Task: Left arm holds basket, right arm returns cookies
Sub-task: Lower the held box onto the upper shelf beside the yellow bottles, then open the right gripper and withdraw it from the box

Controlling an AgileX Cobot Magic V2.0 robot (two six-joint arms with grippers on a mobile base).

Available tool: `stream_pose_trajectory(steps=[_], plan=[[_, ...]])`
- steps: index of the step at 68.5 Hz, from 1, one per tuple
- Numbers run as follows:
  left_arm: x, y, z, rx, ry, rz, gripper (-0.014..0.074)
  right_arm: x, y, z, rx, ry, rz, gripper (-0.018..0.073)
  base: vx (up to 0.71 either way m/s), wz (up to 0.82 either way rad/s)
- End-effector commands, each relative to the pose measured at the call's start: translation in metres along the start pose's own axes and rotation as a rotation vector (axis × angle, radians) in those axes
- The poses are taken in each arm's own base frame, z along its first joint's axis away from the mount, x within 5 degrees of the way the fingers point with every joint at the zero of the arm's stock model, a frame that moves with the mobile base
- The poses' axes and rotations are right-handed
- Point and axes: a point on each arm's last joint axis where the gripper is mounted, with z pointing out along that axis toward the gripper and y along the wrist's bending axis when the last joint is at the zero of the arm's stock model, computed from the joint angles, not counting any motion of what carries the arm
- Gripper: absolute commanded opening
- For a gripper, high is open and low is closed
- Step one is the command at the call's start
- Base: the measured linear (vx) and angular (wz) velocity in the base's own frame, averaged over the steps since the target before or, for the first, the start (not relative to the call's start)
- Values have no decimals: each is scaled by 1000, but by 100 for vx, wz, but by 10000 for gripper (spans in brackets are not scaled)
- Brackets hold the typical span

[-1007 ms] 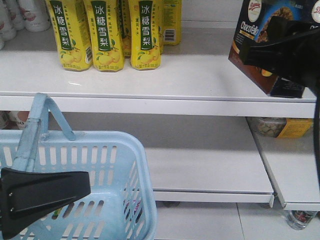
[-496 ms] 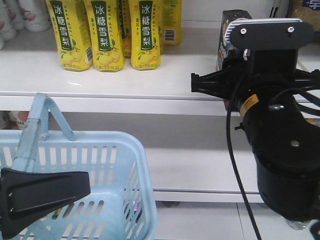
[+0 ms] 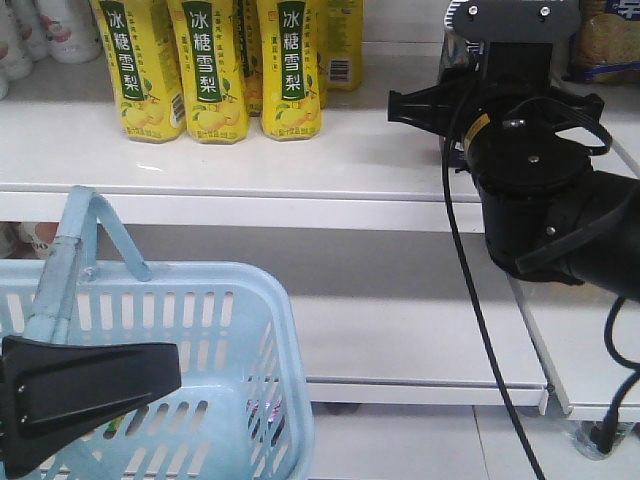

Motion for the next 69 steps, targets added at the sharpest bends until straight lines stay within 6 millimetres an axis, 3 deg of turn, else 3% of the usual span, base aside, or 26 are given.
stream_pose_trajectory(steps=[1, 13, 26, 46, 69], plan=[[-9, -12, -4, 52, -59, -5, -6, -19, -4, 7, -29, -65, -25, 336, 0, 0], [-9, -12, -4, 52, -59, -5, -6, -19, -5, 10, -37, -62, -26, 537, 0, 0], [-9, -12, -4, 52, -59, -5, -6, -23, -4, 3, -37, -57, -35, 666, 0, 0], [-9, -12, -4, 51, -58, -4, -6, -51, -9, -45, -19, -59, -59, 639, 0, 0], [-9, -12, -4, 51, -58, -4, -6, -84, -37, -117, 15, -38, -56, 556, 0, 0]])
